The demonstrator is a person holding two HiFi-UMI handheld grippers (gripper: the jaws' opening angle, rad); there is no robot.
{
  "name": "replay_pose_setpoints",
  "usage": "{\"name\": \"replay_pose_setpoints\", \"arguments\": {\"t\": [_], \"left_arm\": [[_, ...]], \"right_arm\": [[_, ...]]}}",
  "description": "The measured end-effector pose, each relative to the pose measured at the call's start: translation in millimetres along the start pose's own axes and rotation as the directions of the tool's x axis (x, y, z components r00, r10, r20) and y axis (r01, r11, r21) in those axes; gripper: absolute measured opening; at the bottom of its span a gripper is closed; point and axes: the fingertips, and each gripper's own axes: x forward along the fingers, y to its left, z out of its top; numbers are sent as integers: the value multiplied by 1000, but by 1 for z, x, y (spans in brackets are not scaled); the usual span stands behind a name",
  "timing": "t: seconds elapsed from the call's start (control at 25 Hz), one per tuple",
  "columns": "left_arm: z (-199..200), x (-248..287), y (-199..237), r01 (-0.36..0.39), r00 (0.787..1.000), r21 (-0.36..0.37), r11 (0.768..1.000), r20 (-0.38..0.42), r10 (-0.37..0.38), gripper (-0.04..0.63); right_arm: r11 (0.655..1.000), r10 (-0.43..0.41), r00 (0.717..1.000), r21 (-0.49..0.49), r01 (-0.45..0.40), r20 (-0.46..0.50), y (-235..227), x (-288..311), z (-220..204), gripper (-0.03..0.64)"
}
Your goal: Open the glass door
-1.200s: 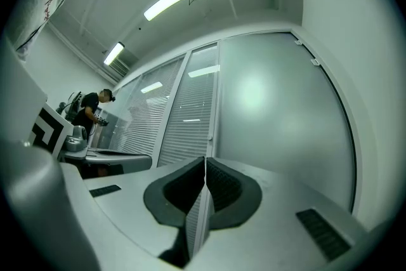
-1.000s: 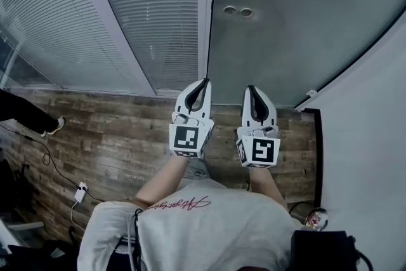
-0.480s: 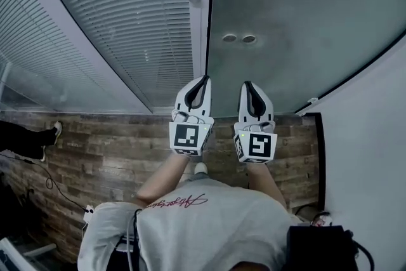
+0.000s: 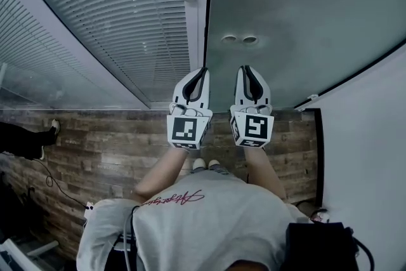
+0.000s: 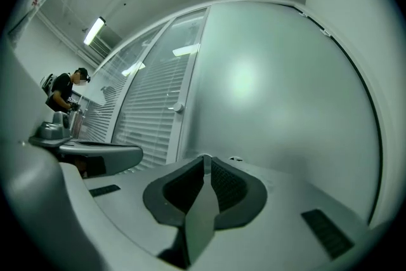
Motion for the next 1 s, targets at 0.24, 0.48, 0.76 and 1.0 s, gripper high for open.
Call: {"name": "replay_pose_setpoints", "arguments": {"t": [0.24,0.48,0.76,1.0], "left_arm": [[-3,-3,9,-36,999,18,999,-20,36,17],[-4,-11,19,-70,996,28,997,-46,71,17],[-4,-17,30,-91,994,42,995,-53,93,17],[-9,-22,36,-103,992,39,994,-67,106,17]], "right_arm": [[1000,10,999,2,-10,-38,-14,49,-8,140],[1000,-30,997,2,30,-76,-27,85,-23,153],[999,-44,994,-18,42,-103,-27,110,-32,152],[998,-67,992,0,67,-110,-29,118,-33,152]]}}
